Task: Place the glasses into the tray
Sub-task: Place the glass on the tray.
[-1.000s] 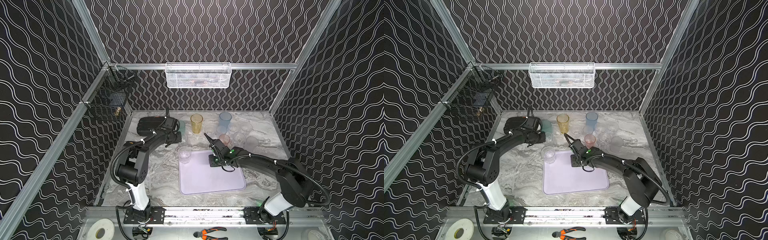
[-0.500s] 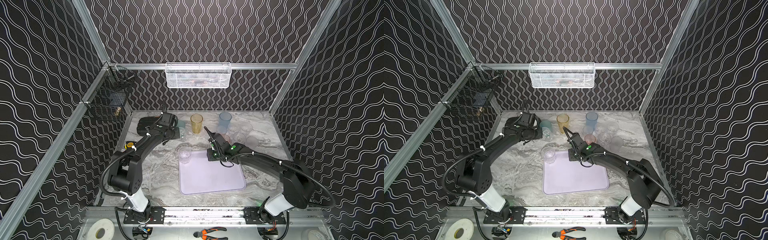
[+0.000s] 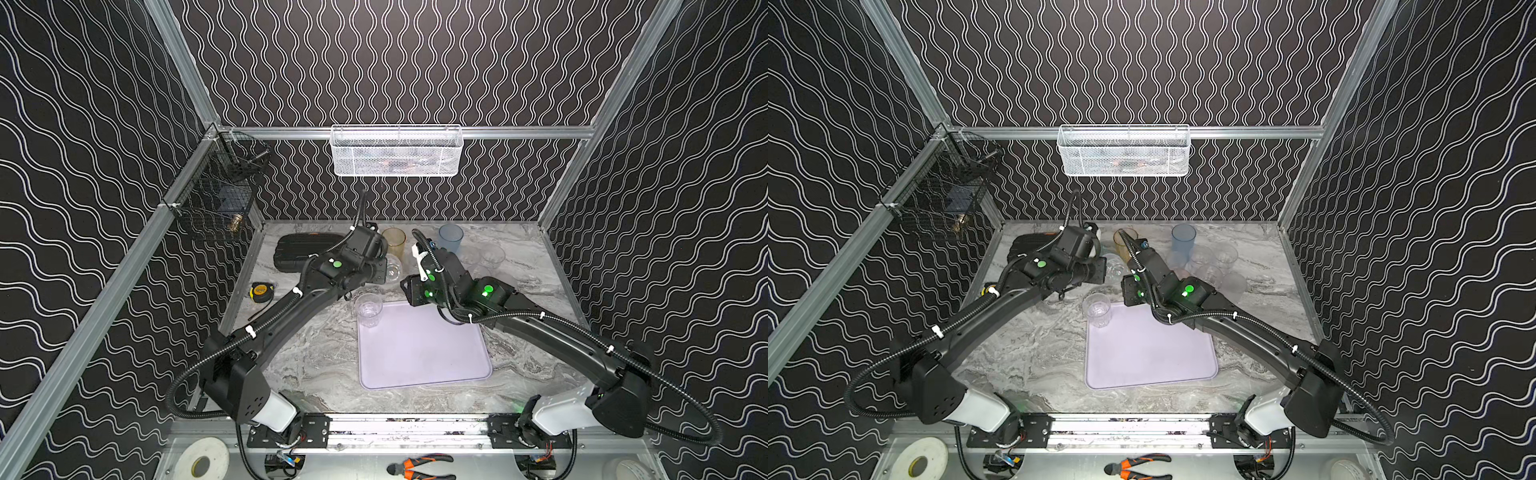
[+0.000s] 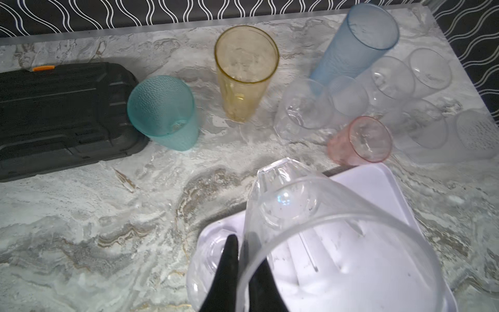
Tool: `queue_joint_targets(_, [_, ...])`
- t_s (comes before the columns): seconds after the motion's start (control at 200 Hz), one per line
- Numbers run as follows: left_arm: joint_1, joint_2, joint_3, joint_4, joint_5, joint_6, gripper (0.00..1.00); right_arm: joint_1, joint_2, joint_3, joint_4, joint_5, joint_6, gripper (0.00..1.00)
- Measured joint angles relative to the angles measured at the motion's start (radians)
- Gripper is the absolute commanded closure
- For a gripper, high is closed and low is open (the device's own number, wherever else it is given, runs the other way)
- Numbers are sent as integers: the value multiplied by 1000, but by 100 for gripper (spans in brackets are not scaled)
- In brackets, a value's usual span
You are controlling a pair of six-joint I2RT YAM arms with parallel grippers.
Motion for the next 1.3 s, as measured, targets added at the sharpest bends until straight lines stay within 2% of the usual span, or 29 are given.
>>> queue_joint_targets(0.18, [-105, -8, -44, 12, -72, -67, 100, 10, 3, -16, 5, 56, 10, 55])
queue_joint_targets(0.34, [-149, -36, -71, 46, -102, -117, 100, 14, 12, -40, 5, 131, 19, 58])
queue_joint_targets(0.791, [-235, -50, -121, 49, -183, -183, 100, 20, 54, -120, 88, 241, 54, 84])
queue_joint_targets(1.056, [-262, -67, -150, 90, -206, -190, 90, 24, 64, -166, 143, 291, 36, 100])
queue_joint_targets(1.221, [-266, -67, -148, 77, -210, -192, 77, 24, 64, -175, 153, 292, 27, 100])
queue_joint_targets(1.301, [-266, -72, -143, 85, -204, -196, 74, 23, 64, -179, 141, 291, 23, 100])
